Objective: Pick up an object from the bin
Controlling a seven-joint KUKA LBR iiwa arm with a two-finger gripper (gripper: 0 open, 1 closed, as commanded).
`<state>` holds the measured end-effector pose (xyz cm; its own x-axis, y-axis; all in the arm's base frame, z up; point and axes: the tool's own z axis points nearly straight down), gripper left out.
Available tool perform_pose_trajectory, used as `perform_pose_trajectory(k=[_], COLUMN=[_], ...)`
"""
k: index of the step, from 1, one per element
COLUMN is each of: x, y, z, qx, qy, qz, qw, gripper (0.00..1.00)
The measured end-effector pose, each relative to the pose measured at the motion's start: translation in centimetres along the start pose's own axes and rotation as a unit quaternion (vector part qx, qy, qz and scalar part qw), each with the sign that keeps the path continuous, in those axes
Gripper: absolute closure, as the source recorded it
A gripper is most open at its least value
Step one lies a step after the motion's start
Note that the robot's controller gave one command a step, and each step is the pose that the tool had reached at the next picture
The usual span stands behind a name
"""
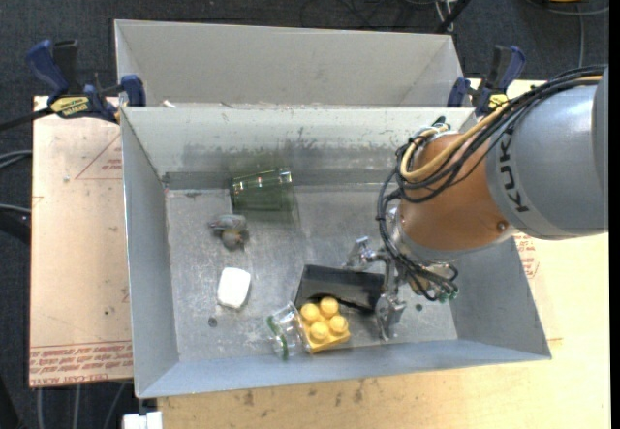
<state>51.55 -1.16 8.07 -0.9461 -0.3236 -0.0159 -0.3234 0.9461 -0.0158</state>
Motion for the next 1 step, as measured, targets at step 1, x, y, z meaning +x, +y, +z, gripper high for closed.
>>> perform_pose_trajectory(k=[1], x=[2.0], y=[-0.23], z=[-12.43], qx=[-0.006], qy=[0.0028], qz=[0.012], qw=[0.9999], gripper=[1.0])
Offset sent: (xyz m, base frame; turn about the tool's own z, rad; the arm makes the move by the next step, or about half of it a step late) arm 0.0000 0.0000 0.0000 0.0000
